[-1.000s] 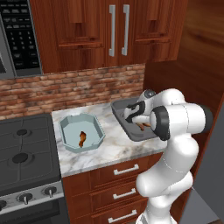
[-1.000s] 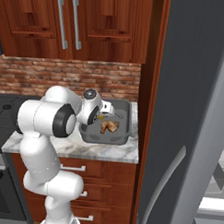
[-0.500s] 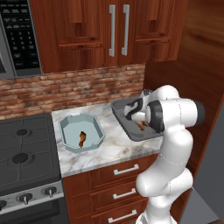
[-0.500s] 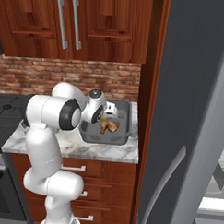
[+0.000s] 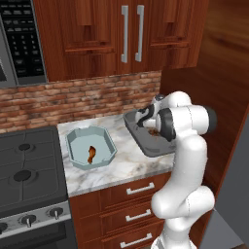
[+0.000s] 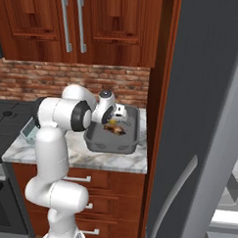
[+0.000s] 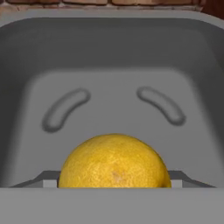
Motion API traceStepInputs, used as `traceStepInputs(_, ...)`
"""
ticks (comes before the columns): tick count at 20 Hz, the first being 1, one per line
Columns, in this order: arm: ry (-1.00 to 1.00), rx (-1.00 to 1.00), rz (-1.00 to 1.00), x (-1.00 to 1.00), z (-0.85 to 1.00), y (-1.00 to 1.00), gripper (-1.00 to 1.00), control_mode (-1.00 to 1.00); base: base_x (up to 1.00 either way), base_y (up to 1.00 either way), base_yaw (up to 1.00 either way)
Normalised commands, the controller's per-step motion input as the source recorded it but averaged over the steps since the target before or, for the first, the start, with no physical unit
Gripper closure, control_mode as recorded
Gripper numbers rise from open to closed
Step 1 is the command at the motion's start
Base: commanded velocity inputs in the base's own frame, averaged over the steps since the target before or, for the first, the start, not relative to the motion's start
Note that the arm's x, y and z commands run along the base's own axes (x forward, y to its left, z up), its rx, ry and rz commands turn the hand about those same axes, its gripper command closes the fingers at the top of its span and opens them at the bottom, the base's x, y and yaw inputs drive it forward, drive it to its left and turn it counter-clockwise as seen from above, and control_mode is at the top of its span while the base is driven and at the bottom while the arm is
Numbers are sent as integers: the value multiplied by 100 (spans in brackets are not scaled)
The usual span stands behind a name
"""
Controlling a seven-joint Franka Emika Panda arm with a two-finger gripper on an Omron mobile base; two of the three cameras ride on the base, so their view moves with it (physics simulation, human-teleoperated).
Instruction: Place one lemon and one chicken drumstick in each tupperware on the nearby counter, to pack two identical lunches.
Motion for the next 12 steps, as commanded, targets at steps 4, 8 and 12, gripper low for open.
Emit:
traceStepInputs(4, 4, 0, 0, 25, -18, -1, -100, -100, 0, 0, 0)
traceStepInputs(8, 4, 0, 0, 0, -4, -8, -100, -100, 0, 0, 0)
traceStepInputs(12, 3, 0, -1, -26, 5, -16, -100, -100, 0, 0, 0)
